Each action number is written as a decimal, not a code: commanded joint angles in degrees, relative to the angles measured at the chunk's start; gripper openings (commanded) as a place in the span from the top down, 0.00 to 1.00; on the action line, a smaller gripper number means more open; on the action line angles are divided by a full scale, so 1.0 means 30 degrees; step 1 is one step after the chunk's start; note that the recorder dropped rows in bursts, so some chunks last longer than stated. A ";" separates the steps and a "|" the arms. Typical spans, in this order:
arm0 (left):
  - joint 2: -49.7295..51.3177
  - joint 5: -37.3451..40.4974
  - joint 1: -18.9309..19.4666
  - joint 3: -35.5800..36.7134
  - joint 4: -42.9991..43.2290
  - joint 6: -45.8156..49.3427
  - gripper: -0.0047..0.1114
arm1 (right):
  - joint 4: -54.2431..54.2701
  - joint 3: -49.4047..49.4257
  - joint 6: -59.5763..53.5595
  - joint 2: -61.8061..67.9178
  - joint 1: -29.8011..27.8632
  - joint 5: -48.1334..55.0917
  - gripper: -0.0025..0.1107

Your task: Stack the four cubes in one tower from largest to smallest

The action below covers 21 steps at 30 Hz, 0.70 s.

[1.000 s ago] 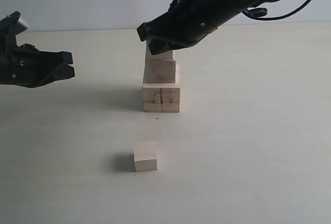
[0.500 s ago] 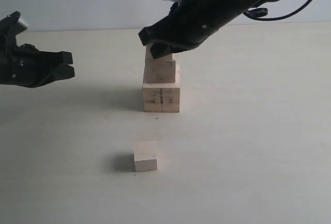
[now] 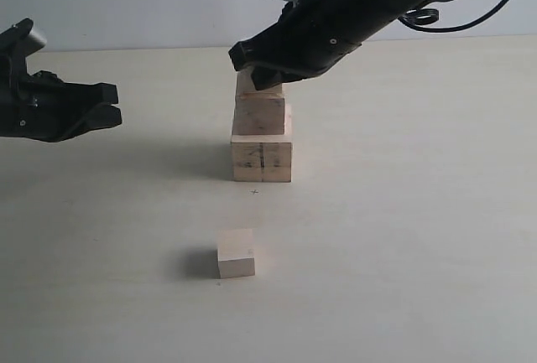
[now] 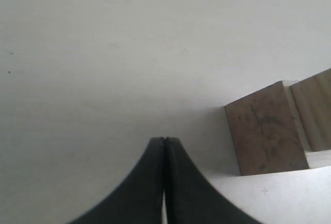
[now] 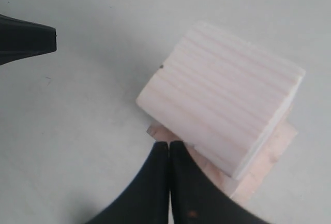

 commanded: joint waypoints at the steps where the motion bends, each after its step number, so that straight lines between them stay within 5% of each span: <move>1: -0.0153 0.0175 -0.0047 0.0080 -0.0157 0.0044 0.96 | 0.0412 0.0029 0.0054 -0.0014 0.0013 0.0773 0.98; 8: -0.0153 0.1611 -0.0047 0.0080 -0.0157 0.0172 0.96 | -0.2253 0.0029 0.3500 -0.0959 0.0013 0.3918 0.98; 11: -0.0153 0.3504 -0.0047 0.0080 0.0272 0.0936 0.96 | -0.7476 0.0029 0.7040 -0.1688 0.0013 0.5656 0.98; 14: -0.0153 0.6048 -0.0047 -0.0406 -0.0157 0.2539 0.96 | -1.3013 0.0029 1.1150 -0.2037 -0.0597 0.2965 0.98; 17: 0.0068 0.7195 -0.0047 -0.2025 -0.0157 0.2399 0.96 | -0.8282 -0.0194 1.0517 -0.1512 -0.1895 0.0200 0.98; 21: 0.1182 0.7552 -0.0323 -0.4554 -0.0157 0.0970 0.96 | -0.1339 -0.1673 0.4797 -0.0236 -0.2302 0.0436 0.98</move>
